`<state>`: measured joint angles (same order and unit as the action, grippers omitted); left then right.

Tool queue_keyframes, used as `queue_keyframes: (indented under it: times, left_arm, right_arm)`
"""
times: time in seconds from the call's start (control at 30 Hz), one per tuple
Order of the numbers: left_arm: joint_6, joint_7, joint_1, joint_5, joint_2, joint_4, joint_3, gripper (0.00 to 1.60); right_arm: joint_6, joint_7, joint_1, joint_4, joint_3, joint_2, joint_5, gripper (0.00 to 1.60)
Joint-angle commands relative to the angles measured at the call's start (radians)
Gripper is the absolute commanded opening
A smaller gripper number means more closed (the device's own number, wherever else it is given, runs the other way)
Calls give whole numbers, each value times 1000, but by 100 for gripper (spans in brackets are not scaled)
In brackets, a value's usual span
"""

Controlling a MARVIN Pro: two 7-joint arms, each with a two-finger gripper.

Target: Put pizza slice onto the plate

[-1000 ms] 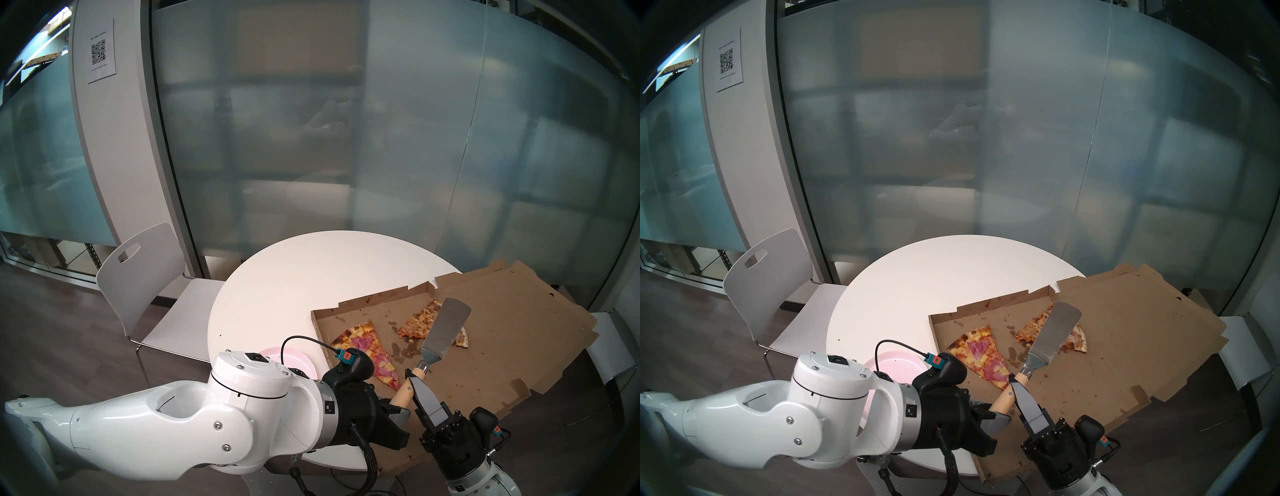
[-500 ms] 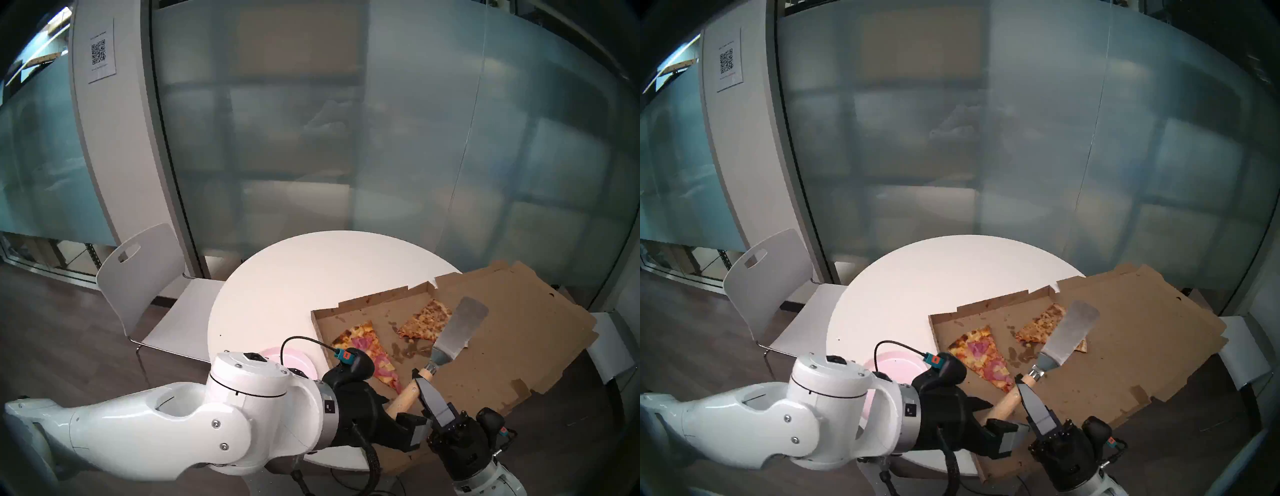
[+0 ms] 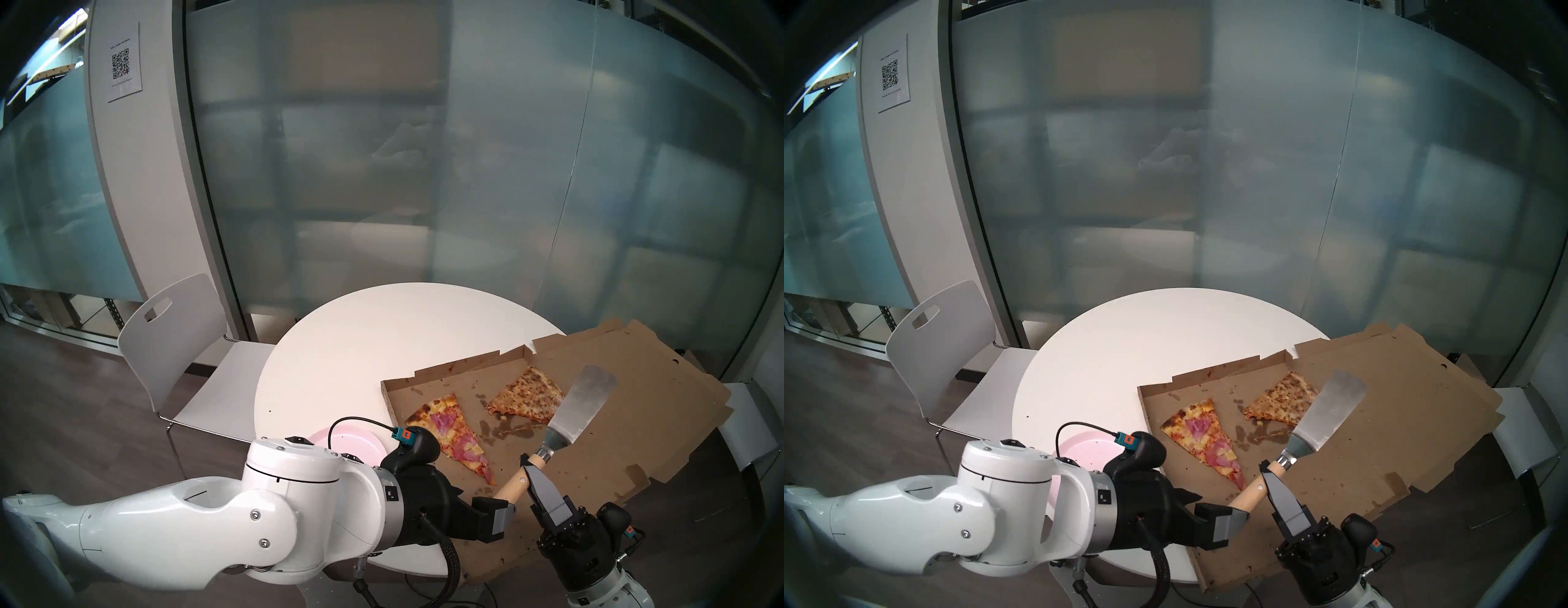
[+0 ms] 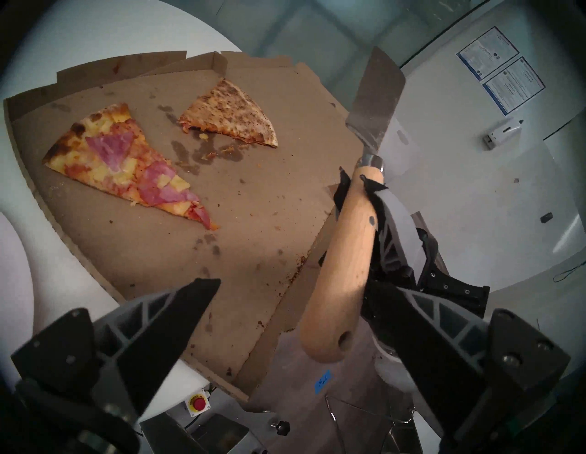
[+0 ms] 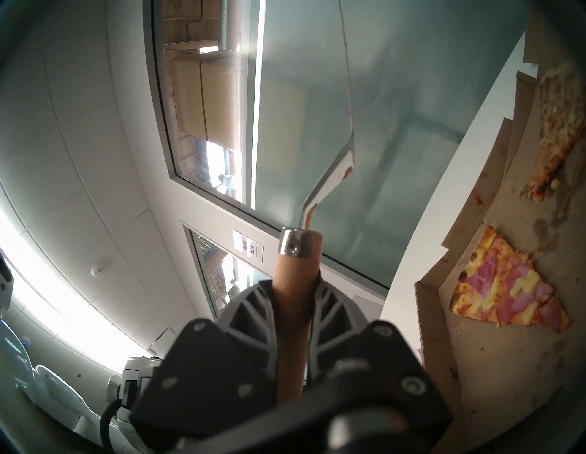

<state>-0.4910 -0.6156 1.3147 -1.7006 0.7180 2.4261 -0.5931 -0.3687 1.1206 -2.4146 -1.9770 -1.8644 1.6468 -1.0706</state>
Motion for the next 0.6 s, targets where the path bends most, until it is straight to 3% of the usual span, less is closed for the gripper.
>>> queue_keyframes:
  times: [0.0, 0.37, 0.57]
  left_arm:
    - [40, 43, 35, -36, -47, 17, -32, 160]
    - [75, 95, 54, -73, -73, 17, -58, 160]
    - [107, 102, 49, -86, -101, 17, -101, 160]
  right_arm:
    - [-5, 34, 13, -34, 4, 9, -34, 0]
    - [-35, 36, 49, -11, 29, 6, -38, 0]
    - [-22, 22, 42, -14, -3, 15, -40, 0]
